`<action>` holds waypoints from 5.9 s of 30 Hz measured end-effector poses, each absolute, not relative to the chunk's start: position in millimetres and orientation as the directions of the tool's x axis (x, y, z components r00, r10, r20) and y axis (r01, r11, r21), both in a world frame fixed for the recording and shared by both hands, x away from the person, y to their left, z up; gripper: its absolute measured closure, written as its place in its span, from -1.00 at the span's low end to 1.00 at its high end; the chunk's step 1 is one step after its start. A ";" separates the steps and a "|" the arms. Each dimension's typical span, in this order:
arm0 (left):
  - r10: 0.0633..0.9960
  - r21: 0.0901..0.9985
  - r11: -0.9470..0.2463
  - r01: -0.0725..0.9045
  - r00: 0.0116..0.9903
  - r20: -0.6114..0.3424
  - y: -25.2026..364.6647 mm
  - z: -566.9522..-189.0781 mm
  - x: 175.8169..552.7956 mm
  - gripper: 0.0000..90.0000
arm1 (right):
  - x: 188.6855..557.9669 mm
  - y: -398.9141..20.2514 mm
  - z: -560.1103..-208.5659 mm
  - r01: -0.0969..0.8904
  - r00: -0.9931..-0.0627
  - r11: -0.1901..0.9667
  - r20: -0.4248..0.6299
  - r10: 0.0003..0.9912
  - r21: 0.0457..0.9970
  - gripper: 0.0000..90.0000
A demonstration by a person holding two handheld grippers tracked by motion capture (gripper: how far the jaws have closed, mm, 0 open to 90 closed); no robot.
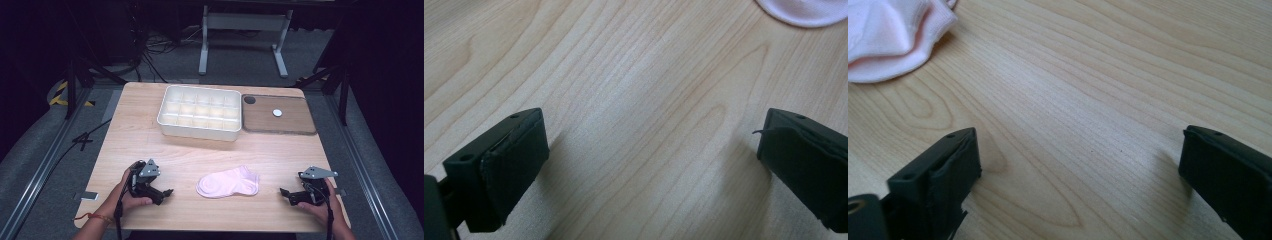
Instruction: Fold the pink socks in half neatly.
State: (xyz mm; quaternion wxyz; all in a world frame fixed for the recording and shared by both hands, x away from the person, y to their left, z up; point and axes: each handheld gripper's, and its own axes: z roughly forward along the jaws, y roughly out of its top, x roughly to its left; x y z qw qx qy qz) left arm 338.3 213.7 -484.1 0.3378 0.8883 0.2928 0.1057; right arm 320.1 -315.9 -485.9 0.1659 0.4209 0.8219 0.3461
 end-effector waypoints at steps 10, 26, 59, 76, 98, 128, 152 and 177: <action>0.592 0.662 -0.600 0.449 0.806 -0.010 213.7 -484.1 338.2 -0.99 | 320.6 -310.5 -469.2 0.512 -0.653 0.397 0.044 0.756 0.762 -0.50; 0.592 0.663 -0.600 0.449 0.806 -0.010 213.7 -484.1 338.2 -0.99 | 328.2 -263.2 -442.6 0.393 -0.747 0.484 -0.035 0.664 0.782 -0.18; 0.593 0.662 -0.598 0.452 0.805 -0.015 211.5 -482.4 336.9 -0.90 | 343.8 -158.3 -464.2 0.275 -0.906 0.596 -0.006 0.424 0.754 0.64; 0.523 0.695 -0.539 0.476 0.836 -0.167 168.7 -472.5 341.9 -0.10 | 339.5 -143.4 -476.9 0.273 -0.921 0.621 0.013 0.390 0.735 0.78; 0.509 0.698 -0.562 0.443 0.851 -0.129 124.3 -477.4 351.6 0.11 | 334.6 -136.9 -477.8 0.250 -0.926 0.626 -0.006 0.378 0.739 0.79; 0.478 0.754 -0.498 0.429 0.861 -0.174 132.6 -460.5 344.7 0.87 | 329.8 -122.3 -478.0 0.238 -0.921 0.629 -0.034 0.389 0.740 0.79; 0.470 0.802 -0.466 0.375 0.872 -0.135 119.4 -438.7 344.9 0.89 | 335.0 -116.6 -475.4 0.253 -0.921 0.616 -0.010 0.390 0.746 0.94; 0.439 0.789 -0.505 0.348 0.892 -0.112 113.4 -437.5 345.9 0.89 | 346.6 -119.9 -480.7 0.277 -0.900 0.585 -0.009 0.436 0.762 0.99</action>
